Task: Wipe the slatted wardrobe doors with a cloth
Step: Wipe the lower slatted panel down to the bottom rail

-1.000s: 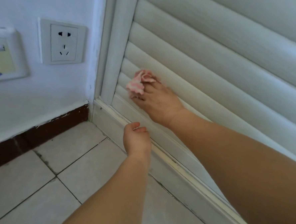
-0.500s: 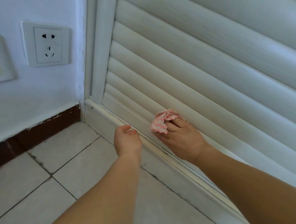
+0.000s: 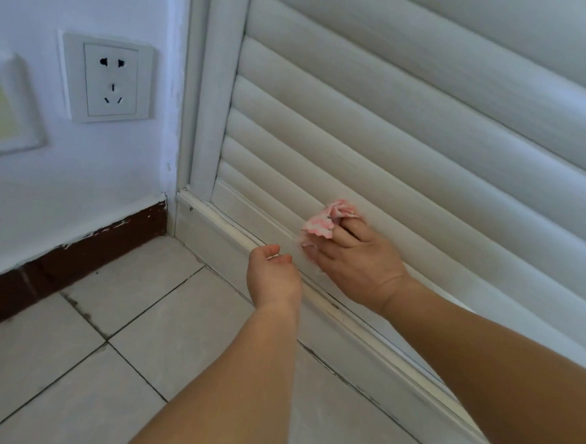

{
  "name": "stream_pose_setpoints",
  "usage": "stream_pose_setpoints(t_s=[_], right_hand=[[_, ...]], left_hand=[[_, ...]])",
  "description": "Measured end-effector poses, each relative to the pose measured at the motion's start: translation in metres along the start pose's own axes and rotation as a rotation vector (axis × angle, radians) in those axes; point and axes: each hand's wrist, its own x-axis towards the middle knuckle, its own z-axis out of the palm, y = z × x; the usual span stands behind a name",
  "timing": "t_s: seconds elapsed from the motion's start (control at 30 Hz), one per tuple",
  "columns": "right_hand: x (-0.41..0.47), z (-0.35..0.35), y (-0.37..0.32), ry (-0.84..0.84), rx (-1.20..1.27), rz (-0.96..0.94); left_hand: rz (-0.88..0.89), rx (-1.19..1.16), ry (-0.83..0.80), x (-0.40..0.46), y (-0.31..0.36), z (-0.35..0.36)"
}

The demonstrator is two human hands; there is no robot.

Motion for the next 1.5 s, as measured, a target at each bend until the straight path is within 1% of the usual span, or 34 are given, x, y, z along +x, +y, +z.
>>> stream_pose_setpoints(t_s=[0.17,0.23,0.33,0.43,0.57,0.67,0.8,0.93,1.17,1.33,1.4,1.5], right_hand=[[0.045,0.001,-0.014,-0.060,-0.063,0.056],[0.051,0.005,-0.017,-0.047,-0.135,0.063],[0.040,0.013,-0.020,0.032,-0.199,0.083],[0.021,0.014,-0.024,0.074,-0.187,0.111],[0.015,0.013,-0.020,0.066,-0.157,0.093],[0.025,0.014,-0.019,0.010,-0.186,0.070],[0.043,0.007,-0.024,-0.128,-0.222,0.043],[0.044,0.003,-0.025,-0.129,-0.198,0.038],[-0.009,0.007,-0.020,-0.062,-0.105,0.032],[-0.065,0.006,-0.011,-0.094,-0.013,-0.010],[-0.085,0.006,-0.009,-0.078,-0.005,-0.018],[-0.119,0.005,-0.005,-0.054,0.013,-0.002]], left_hand=[[-0.011,-0.002,0.022,0.015,-0.002,-0.010],[0.000,-0.014,0.042,0.019,0.000,-0.016],[-0.005,-0.007,0.064,0.022,0.001,-0.021],[-0.010,-0.008,0.051,0.022,0.001,-0.021],[-0.010,-0.016,0.029,0.022,0.008,-0.022],[-0.013,-0.026,0.010,0.022,0.011,-0.019],[0.002,0.006,-0.009,0.019,0.004,-0.016],[0.001,0.016,-0.015,0.014,0.002,-0.013],[0.031,0.007,-0.027,0.007,0.010,-0.012],[0.051,-0.009,-0.089,-0.006,0.010,0.003],[0.054,-0.022,-0.118,-0.013,0.009,0.012],[0.073,0.021,-0.182,-0.028,0.010,0.026]])
